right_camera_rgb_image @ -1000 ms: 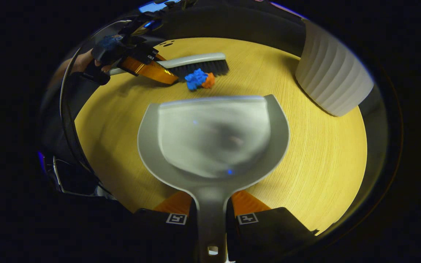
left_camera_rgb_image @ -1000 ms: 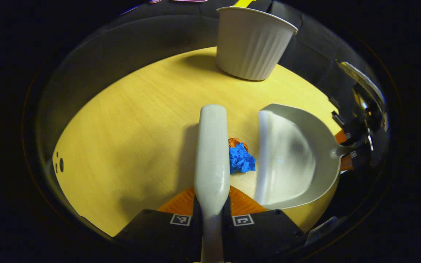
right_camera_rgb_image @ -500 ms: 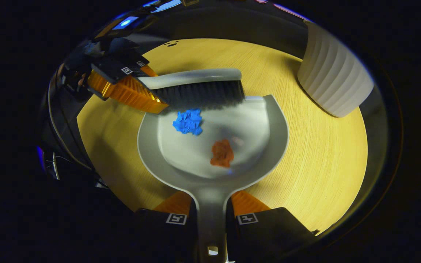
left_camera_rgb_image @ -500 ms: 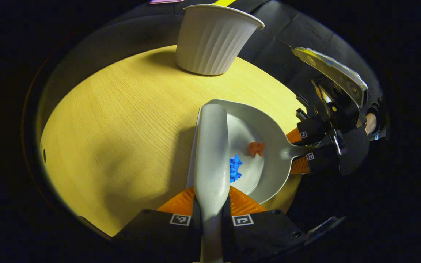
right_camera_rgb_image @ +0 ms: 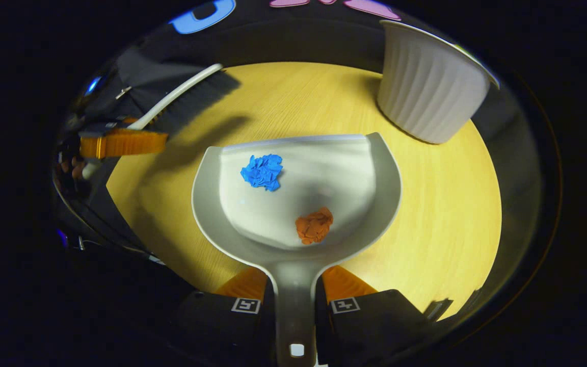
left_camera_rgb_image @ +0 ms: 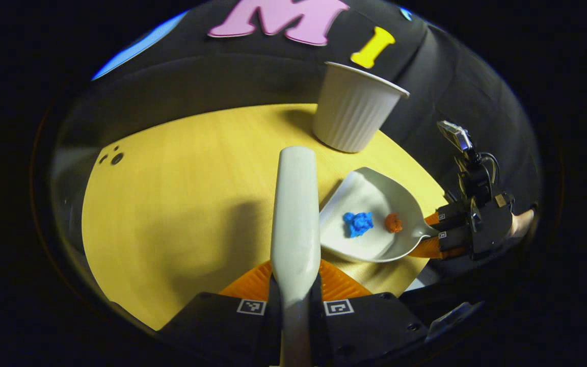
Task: Pick up the small broom and dustpan from the desktop, sweep the trash into the dustpan with the broom, and then empty the trash into the garbage bin.
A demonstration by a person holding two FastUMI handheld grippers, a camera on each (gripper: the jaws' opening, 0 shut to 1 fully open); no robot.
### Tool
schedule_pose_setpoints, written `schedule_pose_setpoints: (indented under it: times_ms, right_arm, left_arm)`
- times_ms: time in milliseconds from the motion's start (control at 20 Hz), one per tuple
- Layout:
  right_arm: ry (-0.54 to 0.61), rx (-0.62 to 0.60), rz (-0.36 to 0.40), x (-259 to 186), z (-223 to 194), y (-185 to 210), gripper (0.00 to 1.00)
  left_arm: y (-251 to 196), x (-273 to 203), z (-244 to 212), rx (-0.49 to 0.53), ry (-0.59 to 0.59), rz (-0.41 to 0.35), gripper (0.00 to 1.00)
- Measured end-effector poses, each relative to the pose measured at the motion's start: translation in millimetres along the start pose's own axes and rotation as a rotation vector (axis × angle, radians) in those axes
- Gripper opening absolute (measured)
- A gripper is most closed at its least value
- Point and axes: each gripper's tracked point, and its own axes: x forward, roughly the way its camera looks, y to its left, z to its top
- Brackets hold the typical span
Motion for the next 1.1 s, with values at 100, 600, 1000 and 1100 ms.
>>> schedule_pose_setpoints:
  times_ms: [100,600,1000,1100]
  right_arm:
    - [-0.021,0.03,-0.024,-11,6,-2,0.35]
    - [-0.009,0.126,-0.083,-38,29,4,0.38]
    - [-0.062,0.23,-0.125,-52,55,-2,0.35]
    - [-0.11,0.287,-0.124,-52,71,-5,0.38]
  left_arm:
    - [29,3,-30,-0.008,-0.013,0.054,0.27]
    - [143,35,-135,-0.139,-0.022,0.069,0.27]
    - [162,14,-138,-0.18,-0.035,0.095,0.27]
    - [167,11,-139,-0.199,-0.038,0.1,0.28]
